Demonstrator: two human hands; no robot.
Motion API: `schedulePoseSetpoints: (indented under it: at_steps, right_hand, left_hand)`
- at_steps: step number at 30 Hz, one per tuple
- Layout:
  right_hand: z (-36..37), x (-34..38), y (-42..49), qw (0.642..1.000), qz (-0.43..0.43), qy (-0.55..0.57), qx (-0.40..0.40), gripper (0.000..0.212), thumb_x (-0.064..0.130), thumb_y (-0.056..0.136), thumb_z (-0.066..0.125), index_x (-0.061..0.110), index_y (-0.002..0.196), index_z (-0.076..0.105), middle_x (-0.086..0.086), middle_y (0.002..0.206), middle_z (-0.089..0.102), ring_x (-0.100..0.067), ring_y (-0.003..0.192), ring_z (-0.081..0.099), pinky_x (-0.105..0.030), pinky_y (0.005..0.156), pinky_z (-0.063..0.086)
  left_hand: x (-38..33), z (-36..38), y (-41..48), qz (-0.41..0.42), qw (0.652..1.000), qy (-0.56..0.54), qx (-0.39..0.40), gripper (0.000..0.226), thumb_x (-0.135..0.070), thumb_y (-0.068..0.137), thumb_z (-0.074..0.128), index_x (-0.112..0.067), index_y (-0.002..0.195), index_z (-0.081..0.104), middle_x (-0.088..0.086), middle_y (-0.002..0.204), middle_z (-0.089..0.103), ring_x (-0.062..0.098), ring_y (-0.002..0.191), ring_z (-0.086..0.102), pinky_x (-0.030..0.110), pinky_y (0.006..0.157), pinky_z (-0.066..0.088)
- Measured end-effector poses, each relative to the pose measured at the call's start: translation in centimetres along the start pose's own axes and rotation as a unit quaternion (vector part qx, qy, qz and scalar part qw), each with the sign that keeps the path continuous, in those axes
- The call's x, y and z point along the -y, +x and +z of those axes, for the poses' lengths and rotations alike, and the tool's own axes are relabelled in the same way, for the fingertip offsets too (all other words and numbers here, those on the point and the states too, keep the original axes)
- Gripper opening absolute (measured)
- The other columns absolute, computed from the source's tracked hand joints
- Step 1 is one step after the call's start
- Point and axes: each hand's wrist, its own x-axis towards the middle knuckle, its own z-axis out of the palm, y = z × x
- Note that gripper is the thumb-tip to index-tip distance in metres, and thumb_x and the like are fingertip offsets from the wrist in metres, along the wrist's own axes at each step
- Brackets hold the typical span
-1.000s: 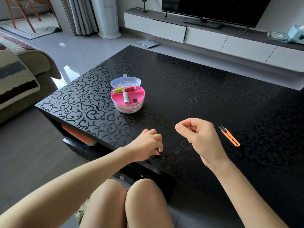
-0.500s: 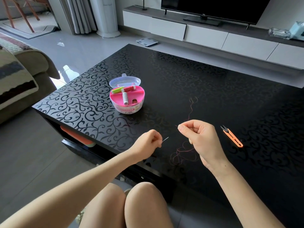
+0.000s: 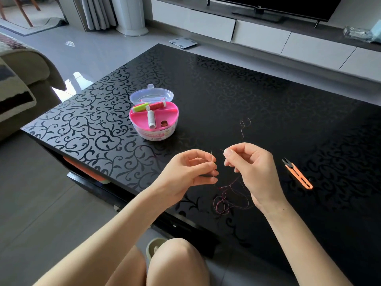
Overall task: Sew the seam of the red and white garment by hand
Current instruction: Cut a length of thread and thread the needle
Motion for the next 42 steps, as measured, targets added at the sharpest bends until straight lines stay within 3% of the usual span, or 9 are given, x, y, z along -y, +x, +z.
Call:
schedulePoseSetpoints:
  at_steps: [3, 6, 12, 20, 24, 28, 31, 36, 42]
  right_hand:
    - [0.4, -1.2, 0.9, 1.0, 0.001, 0.002, 0.008, 0.012, 0.011, 0.088, 0.065, 0.017, 0.079, 0.07, 0.007, 0.075, 0.069, -0.005, 0.077, 0.063, -0.02, 0.072, 0.049]
    - [0.8, -2.4, 1.7, 1.0, 0.011, 0.01, 0.016, 0.012, 0.007, 0.087, 0.065, 0.015, 0.079, 0.07, 0.007, 0.076, 0.068, -0.003, 0.077, 0.063, -0.018, 0.072, 0.048]
    - [2.1, -4.3, 3.0, 0.997, 0.06, 0.035, 0.027, 0.012, 0.023, 0.076, 0.062, 0.013, 0.072, 0.068, 0.003, 0.068, 0.066, -0.017, 0.075, 0.065, -0.048, 0.083, 0.055]
    - [3.7, -5.9, 3.7, 0.988, 0.095, 0.114, 0.042, 0.01, 0.007, 0.079, 0.062, 0.0, 0.071, 0.064, -0.001, 0.062, 0.063, -0.013, 0.065, 0.064, -0.028, 0.064, 0.055]
    - [3.8, -6.2, 3.4, 0.989, 0.095, 0.106, 0.049, 0.011, 0.007, 0.078, 0.061, 0.005, 0.067, 0.064, 0.0, 0.061, 0.064, -0.014, 0.065, 0.064, -0.031, 0.064, 0.057]
    - [3.5, -6.4, 3.3, 0.989, 0.101, 0.1, 0.047, 0.017, -0.006, 0.084, 0.058, -0.002, 0.068, 0.063, -0.002, 0.061, 0.064, -0.014, 0.064, 0.064, -0.03, 0.064, 0.056]
    - [3.3, -6.4, 3.0, 0.989, 0.102, 0.097, 0.044, 0.013, -0.003, 0.081, 0.06, -0.003, 0.068, 0.063, -0.003, 0.062, 0.064, -0.016, 0.064, 0.065, -0.032, 0.066, 0.057]
    - [3.0, -6.3, 2.9, 0.992, 0.096, 0.064, 0.047, 0.013, 0.014, 0.072, 0.06, 0.003, 0.067, 0.064, 0.0, 0.061, 0.066, -0.015, 0.064, 0.067, -0.036, 0.071, 0.058]
    - [3.0, -6.4, 2.9, 0.994, 0.094, 0.048, 0.039, 0.011, 0.016, 0.07, 0.06, 0.009, 0.063, 0.065, 0.0, 0.061, 0.064, -0.019, 0.066, 0.066, -0.047, 0.075, 0.058]
  left_hand:
    - [0.7, 0.0, 1.1, -0.012, 1.0, -0.001, -0.013, 0.006, 0.003, 0.086, 0.064, -0.003, 0.087, 0.064, 0.008, 0.074, 0.064, 0.019, 0.07, 0.065, 0.028, 0.067, 0.057]
    - [1.4, 0.0, 2.0, -0.026, 0.999, -0.007, -0.027, 0.007, 0.004, 0.085, 0.065, -0.003, 0.085, 0.065, 0.009, 0.072, 0.063, 0.019, 0.067, 0.063, 0.029, 0.066, 0.058]
    - [1.7, -0.9, 2.9, -0.034, 0.998, 0.011, -0.049, 0.005, 0.001, 0.083, 0.068, 0.001, 0.088, 0.066, 0.01, 0.072, 0.065, 0.018, 0.067, 0.065, 0.03, 0.065, 0.058]
    - [2.2, -2.3, 3.3, -0.052, 0.996, 0.04, -0.066, 0.002, -0.003, 0.083, 0.069, -0.002, 0.084, 0.068, 0.012, 0.073, 0.067, 0.018, 0.068, 0.067, 0.032, 0.067, 0.059]
    - [2.6, -2.4, 3.1, -0.068, 0.995, 0.041, -0.064, 0.001, -0.003, 0.08, 0.071, -0.003, 0.079, 0.07, 0.018, 0.081, 0.068, 0.019, 0.068, 0.067, 0.033, 0.067, 0.06]
    - [2.7, -2.2, 2.9, -0.074, 0.995, 0.041, -0.057, 0.005, -0.005, 0.079, 0.071, -0.007, 0.075, 0.073, 0.026, 0.092, 0.07, 0.02, 0.071, 0.067, 0.034, 0.068, 0.059]
    - [2.7, -2.1, 2.8, -0.07, 0.995, 0.04, -0.058, 0.011, -0.003, 0.08, 0.07, -0.01, 0.072, 0.074, 0.029, 0.096, 0.068, 0.021, 0.073, 0.067, 0.033, 0.067, 0.059]
    - [2.8, -1.7, 2.7, -0.063, 0.995, 0.041, -0.063, 0.008, -0.003, 0.08, 0.07, -0.009, 0.075, 0.074, 0.026, 0.092, 0.07, 0.018, 0.07, 0.068, 0.031, 0.064, 0.058]
    - [2.8, -1.5, 2.7, -0.061, 0.994, 0.044, -0.075, 0.005, 0.0, 0.081, 0.069, -0.004, 0.079, 0.072, 0.018, 0.082, 0.072, 0.016, 0.067, 0.067, 0.029, 0.063, 0.058]
